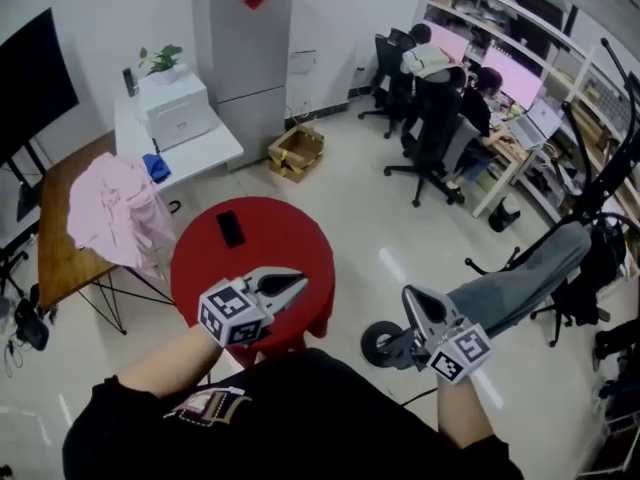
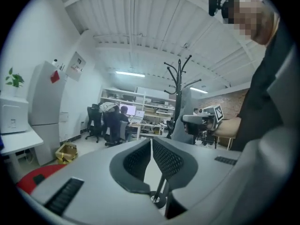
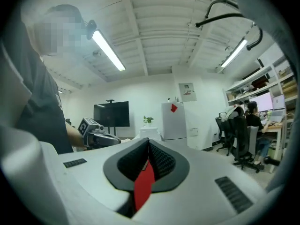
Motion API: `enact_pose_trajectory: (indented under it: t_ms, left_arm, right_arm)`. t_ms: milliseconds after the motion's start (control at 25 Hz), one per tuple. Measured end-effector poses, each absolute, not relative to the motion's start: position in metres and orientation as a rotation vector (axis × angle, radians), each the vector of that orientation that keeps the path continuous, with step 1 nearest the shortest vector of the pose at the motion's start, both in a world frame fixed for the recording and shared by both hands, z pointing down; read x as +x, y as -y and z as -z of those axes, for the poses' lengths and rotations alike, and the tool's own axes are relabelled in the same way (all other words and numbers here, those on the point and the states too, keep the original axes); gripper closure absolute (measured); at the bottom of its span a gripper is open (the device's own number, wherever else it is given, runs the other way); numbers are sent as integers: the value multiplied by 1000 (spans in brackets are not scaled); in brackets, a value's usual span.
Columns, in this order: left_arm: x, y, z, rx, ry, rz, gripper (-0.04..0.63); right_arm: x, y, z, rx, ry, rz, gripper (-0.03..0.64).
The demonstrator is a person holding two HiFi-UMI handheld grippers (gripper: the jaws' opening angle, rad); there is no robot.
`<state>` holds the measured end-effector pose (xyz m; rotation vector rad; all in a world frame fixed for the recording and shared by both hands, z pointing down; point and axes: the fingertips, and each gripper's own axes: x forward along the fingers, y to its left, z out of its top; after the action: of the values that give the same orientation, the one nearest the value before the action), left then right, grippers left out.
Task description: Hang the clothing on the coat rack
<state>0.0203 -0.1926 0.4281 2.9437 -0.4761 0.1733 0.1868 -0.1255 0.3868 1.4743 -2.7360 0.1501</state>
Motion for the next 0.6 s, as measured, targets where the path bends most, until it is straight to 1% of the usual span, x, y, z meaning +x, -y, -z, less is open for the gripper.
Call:
enact_pose_trajectory:
  t_ms: [120,400,600]
  left_arm:
    - [-26,194,-438,2915,589,-176,594]
    - [-134,193,-481,2779,852,-190,594]
    - [-193,189,-505,2664,1010,-172,594]
  right_arm:
    - [143,150,-400,1373,2771,-193,627]
    - [38,193,-458,1167,2848,-387,629]
    - [-22,208,-492,1022,2874,-546,630]
